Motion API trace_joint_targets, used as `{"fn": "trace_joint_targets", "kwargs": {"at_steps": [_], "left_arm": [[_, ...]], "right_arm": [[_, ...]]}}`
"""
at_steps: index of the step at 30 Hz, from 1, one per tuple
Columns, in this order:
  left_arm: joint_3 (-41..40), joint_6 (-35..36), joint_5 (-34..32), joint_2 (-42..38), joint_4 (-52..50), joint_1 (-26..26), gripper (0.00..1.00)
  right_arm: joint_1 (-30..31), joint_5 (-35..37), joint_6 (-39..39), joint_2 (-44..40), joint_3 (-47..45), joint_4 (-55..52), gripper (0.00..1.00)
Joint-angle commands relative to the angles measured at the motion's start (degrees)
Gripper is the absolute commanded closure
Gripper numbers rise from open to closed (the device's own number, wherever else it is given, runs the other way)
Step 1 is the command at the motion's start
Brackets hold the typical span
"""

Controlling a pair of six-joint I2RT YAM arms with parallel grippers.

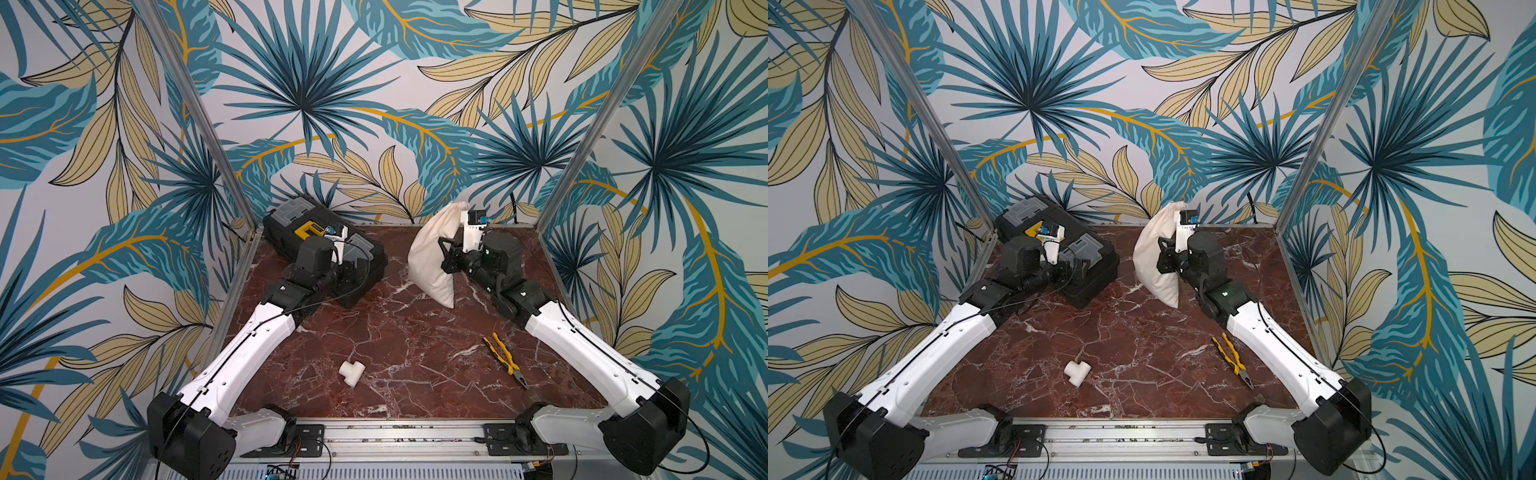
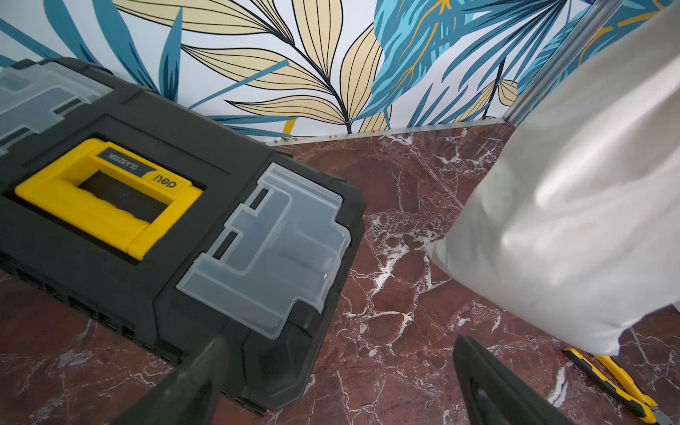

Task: Close the soil bag
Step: Pick up the soil bag from the center of the board, then place the soil bag at the center of the board.

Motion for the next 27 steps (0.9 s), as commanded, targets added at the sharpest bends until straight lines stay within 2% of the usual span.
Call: {"fn": "trace_joint_targets", "kwargs": {"at_steps": [1,4,10,18,27], "left_arm": [[-1.3,-1.9,5.0,-0.9,3.1,0.3,0.00],[-2.0,-3.3,7.4,-1.0,4.1,0.3,0.00],[-3.6,-4.1,9.5,-1.4,5.2,0.3,0.00],[-3.8,-4.0,13.1,-2.4,4.2,0.3,0.00],[-5.5,-0.8,13.6,-4.8,5.3,0.2,0.00]], "right_arm": [[0.1,9.0,-2.5,2.2,5.0,2.9,1.00],[0.1,13.0,-4.4,4.0,7.6,2.7,1.00],[0.0,15.9,-9.3,9.1,12.4,5.0,1.00],[-1.1,16.2,-15.3,15.2,16.6,7.1,1.00],[-2.8,14.6,-15.9,22.6,21.7,8.3,1.00]]}}
